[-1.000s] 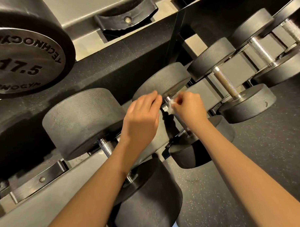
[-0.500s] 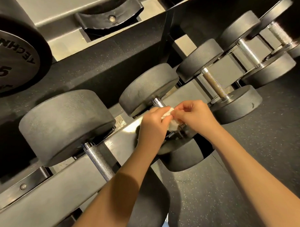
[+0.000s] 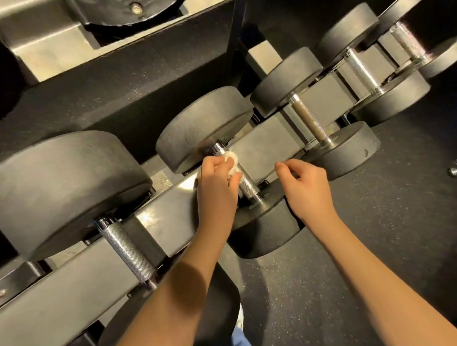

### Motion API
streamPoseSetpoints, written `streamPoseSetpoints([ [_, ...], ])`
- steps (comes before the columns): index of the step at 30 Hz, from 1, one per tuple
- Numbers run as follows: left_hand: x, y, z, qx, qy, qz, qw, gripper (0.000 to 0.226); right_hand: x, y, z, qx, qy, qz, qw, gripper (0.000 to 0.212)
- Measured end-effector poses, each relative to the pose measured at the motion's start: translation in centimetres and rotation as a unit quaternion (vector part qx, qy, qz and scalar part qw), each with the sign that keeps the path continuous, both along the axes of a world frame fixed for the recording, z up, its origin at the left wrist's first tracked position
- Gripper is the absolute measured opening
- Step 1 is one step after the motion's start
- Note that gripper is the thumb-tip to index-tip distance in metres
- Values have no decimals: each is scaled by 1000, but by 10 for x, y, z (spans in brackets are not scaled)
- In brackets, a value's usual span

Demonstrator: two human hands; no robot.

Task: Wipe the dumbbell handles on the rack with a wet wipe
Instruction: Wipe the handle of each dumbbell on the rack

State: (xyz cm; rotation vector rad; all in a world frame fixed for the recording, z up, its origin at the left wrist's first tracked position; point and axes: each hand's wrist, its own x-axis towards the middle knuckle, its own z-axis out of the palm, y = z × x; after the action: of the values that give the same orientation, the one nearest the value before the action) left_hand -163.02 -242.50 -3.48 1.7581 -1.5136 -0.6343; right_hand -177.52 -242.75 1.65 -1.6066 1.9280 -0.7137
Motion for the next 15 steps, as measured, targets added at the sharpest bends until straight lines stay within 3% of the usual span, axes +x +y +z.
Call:
streamPoseSetpoints([
  [3, 7, 2, -1, 5, -40, -55, 998, 37, 0, -1, 0, 5, 10, -4, 1000, 39],
  [6, 15, -8, 1, -44, -58, -46, 996, 23, 1, 0, 2, 17, 27, -2, 1000, 45],
  [9, 16, -13, 2, -55, -44, -19, 997, 16, 1, 7, 0, 28, 60, 34, 997, 31],
  [12, 4, -4, 0, 26, 4, 3, 1000, 16, -2, 17, -6, 36, 121, 75, 989, 60],
  [15, 2, -1, -4, 29, -20, -26, 999, 16, -2, 17, -5, 42, 123, 76, 989, 68],
])
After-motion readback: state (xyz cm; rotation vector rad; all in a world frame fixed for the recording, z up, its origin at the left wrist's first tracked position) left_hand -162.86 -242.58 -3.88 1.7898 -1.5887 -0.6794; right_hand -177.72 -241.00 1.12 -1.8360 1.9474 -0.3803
